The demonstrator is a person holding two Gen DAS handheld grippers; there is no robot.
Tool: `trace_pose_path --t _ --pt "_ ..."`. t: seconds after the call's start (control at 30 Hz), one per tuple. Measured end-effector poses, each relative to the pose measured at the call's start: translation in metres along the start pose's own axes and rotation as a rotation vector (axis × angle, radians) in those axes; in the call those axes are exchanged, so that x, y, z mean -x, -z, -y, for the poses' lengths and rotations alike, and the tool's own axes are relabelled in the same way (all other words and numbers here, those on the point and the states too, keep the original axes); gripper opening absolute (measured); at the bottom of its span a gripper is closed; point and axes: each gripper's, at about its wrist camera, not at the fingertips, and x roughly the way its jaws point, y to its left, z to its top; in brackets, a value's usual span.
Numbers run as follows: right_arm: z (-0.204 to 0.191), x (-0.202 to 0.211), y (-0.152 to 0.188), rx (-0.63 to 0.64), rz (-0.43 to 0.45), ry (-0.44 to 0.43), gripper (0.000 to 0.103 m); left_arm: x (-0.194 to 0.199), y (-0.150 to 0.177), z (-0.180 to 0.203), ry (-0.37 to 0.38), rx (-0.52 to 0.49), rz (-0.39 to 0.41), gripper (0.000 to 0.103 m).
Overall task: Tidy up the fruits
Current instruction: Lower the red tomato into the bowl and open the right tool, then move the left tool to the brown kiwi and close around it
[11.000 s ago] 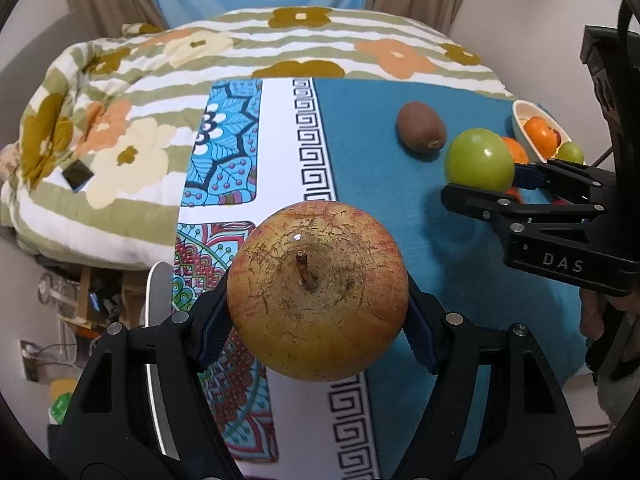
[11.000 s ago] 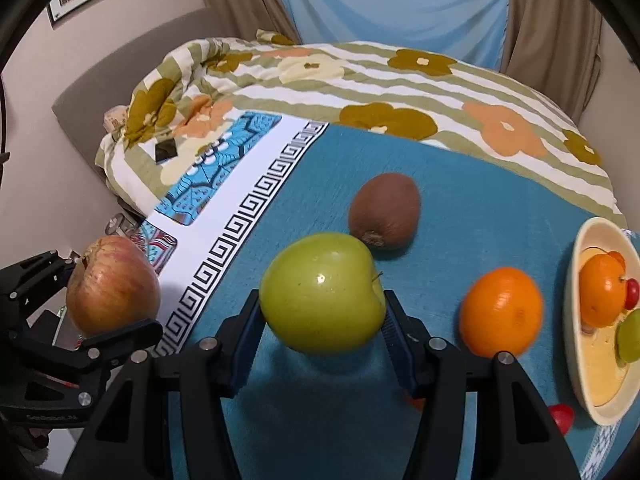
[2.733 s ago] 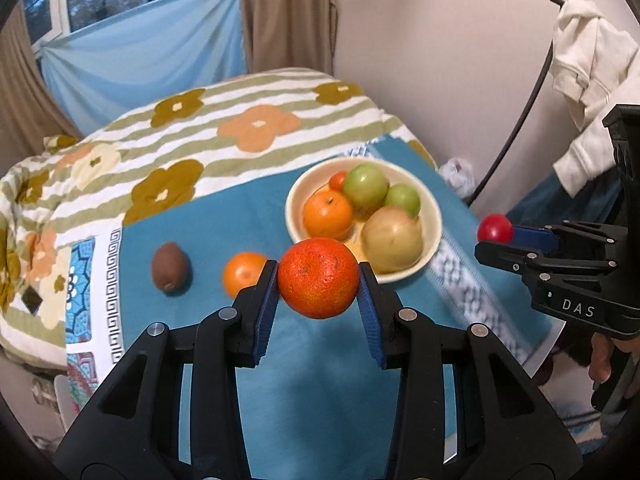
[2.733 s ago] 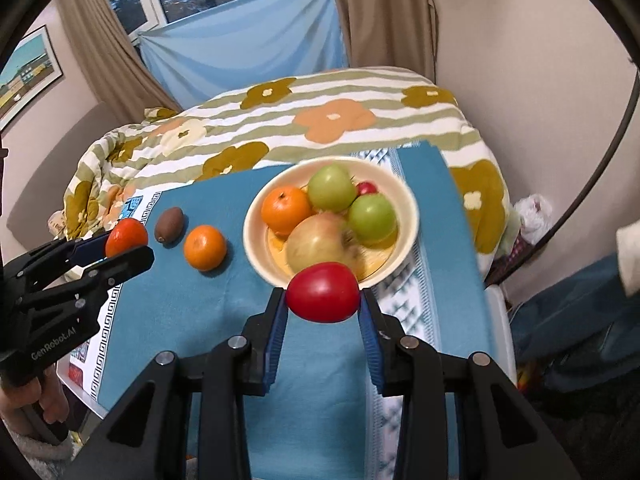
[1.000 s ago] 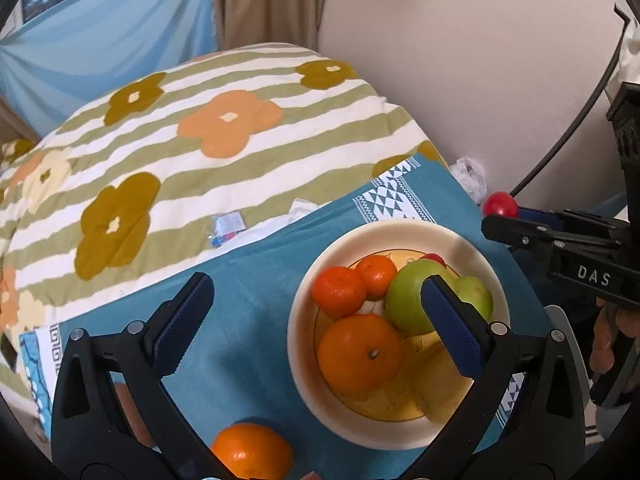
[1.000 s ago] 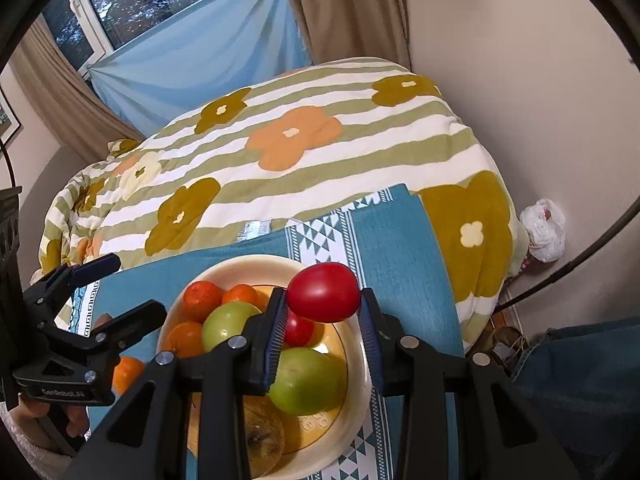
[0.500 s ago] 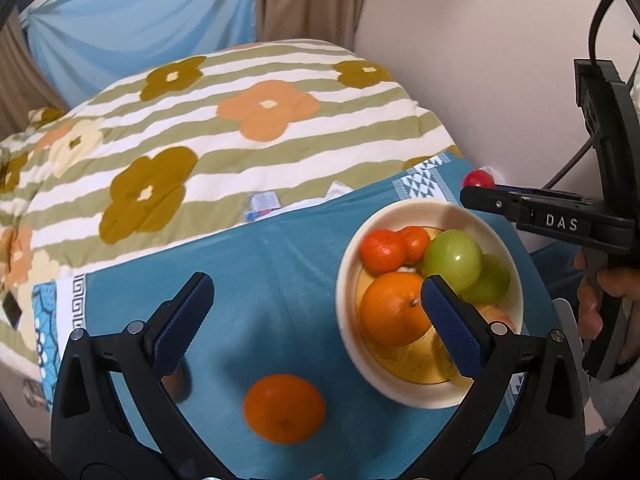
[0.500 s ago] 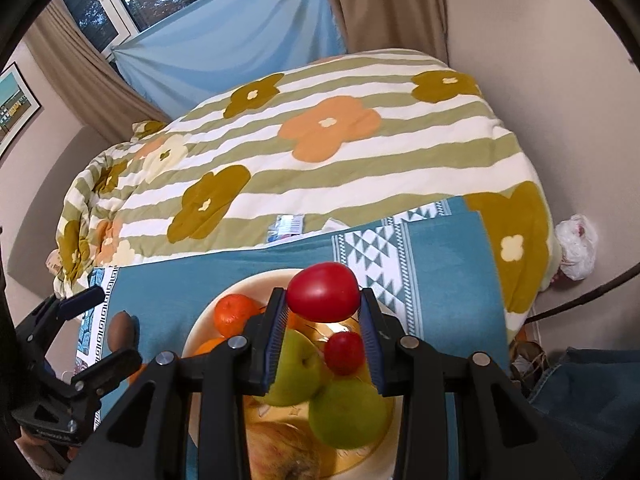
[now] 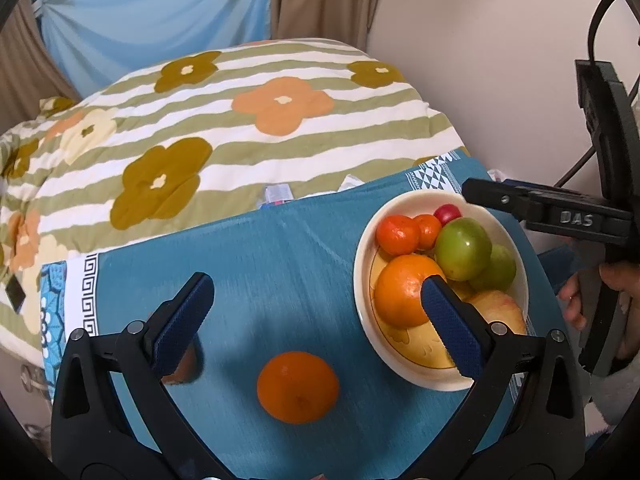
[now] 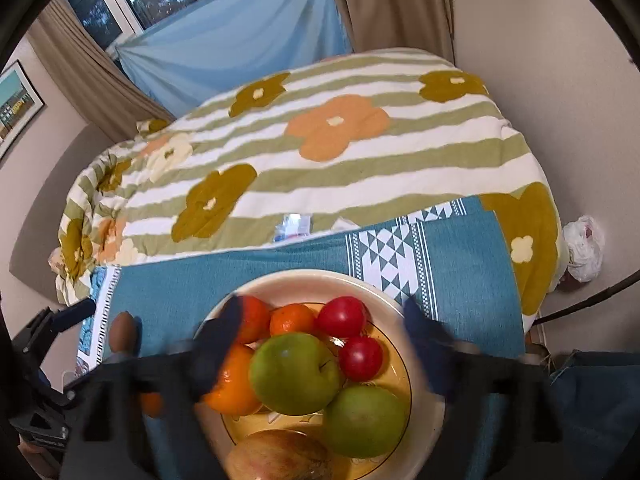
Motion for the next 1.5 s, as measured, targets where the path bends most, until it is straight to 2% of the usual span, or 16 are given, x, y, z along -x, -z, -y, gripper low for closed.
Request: trace_pose_path --t 0.27,0.53,0.73,0.97,1.3,1.5 --pt "-0.007 0.036 0.012 0.025 0.041 0.004 0.093 0.026 0.010 0.010 -0.008 -0.012 0.037 0.103" --pt "-0.019 0.088 0.034 0.054 0.090 0.005 0.093 0.078 0.028 0.021 -0.045 -0.004 0.116 0.103" --pt "-0.027 0.120 0.056 0.070 0.106 -0.021 0.093 0.124 0.056 0.022 -0.104 0.012 0.163 0.103" --pt "-0.038 0.140 0.082 0.110 0.105 -0.035 0.093 0.163 0.085 0.016 -0.191 0.011 0.163 0.103" --pt "-0.074 0.138 0.117 0.142 0.066 0.016 0.093 0.169 0.107 -0.022 -0.222 -0.010 0.146 0.103" --pt "-0.113 0.122 0.125 0.096 0.063 0.071 0.093 0.154 0.099 -0.062 -0.163 -0.051 0.124 0.103"
